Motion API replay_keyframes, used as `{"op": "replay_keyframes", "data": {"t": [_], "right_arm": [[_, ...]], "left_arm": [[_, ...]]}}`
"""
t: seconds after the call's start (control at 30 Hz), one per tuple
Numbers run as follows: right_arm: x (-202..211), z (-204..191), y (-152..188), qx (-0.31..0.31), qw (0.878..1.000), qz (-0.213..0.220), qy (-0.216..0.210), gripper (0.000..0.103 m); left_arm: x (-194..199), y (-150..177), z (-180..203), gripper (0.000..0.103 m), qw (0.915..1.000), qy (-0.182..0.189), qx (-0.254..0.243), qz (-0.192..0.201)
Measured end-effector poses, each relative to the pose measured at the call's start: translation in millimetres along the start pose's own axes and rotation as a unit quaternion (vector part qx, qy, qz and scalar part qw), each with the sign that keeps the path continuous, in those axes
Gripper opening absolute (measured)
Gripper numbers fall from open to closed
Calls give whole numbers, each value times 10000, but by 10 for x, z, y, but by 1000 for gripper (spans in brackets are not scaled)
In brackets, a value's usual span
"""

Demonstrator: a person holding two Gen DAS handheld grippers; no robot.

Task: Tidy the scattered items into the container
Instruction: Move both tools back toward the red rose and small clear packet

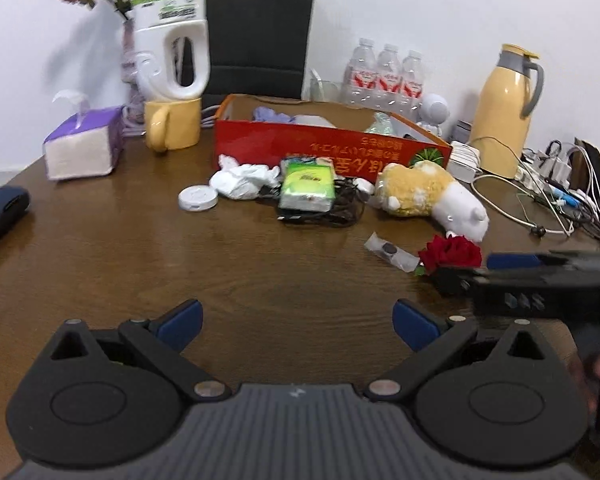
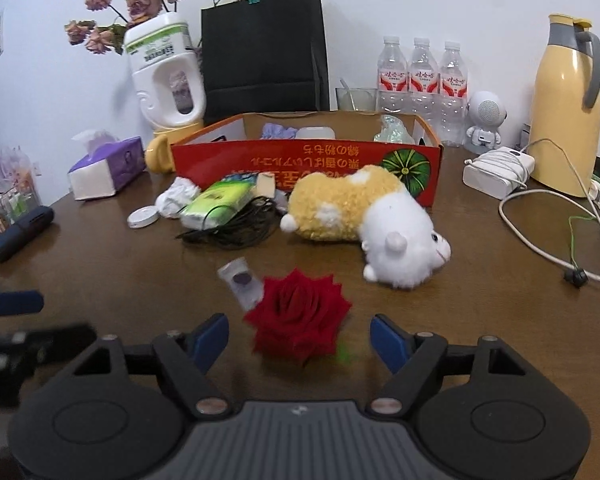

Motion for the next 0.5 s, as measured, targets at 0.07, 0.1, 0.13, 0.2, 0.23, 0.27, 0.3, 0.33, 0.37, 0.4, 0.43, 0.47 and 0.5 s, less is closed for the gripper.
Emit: {"op": "replay_keyframes", "data": {"t": [0.07, 0.1, 0.13, 0.2, 0.23, 0.27, 0.3, 0.33, 0.37, 0.4, 0.43, 0.47, 0.5], "right_arm": [[-90, 9, -73, 39, 10000, -38, -26, 56], [-138, 11, -96, 78, 9999, -105, -28, 52], [-163, 19, -107, 104, 9999, -126, -36, 44], [-162, 71, -118, 77, 9999, -76, -19, 41], [-149, 103, -118, 30, 10000, -44, -3, 39], [-131, 152, -119, -55, 10000, -11, 9, 39], [-116, 199, -118, -130, 9999, 13, 3, 38], [-95, 239, -116, -183, 9998, 43, -7, 38], [-67, 277, -117, -225, 9997, 91, -10, 38], [-34, 317, -123, -270, 9995, 147, -1, 38], [-2, 356, -133, -315, 9993, 196, 5, 38], [34, 412, -154, -374, 9990, 259, -4, 38], [70, 453, -165, -428, 9986, 324, -15, 38]], "left_arm": [[-37, -42, 54, 103, 9999, -2, -143, 69], [-58, -71, 78, 103, 9998, 15, -209, 70], [-80, -102, 113, 103, 9996, 37, -255, 72], [-138, -177, 174, 103, 9994, 133, -313, 49], [-178, -216, 213, 101, 9991, 229, -348, 13], [-228, -253, 263, 98, 9986, 365, -387, -70], [-285, -286, 317, 90, 9977, 499, -413, -181], [-353, -322, 373, 83, 9969, 609, -416, -288], [-426, -355, 426, 79, 9961, 679, -396, -393], [-499, -387, 477, 72, 9954, 729, -372, -499], [-554, -400, 531, 67, 9949, 770, -338, -563], [-629, -428, 588, 67, 9942, 821, -286, -633], [-684, -454, 624, 67, 9937, 848, -244, -687]]}}
Point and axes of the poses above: each gripper's, at about its wrist camera, not at the fingertips, and x roughly against the way its jaws point, z to its right, y to its underside, the point moved 6 cm from there along -x, roughly the way its jaws point, and after that the axes turned 13 degrees about -z, right-handed, at the moved point
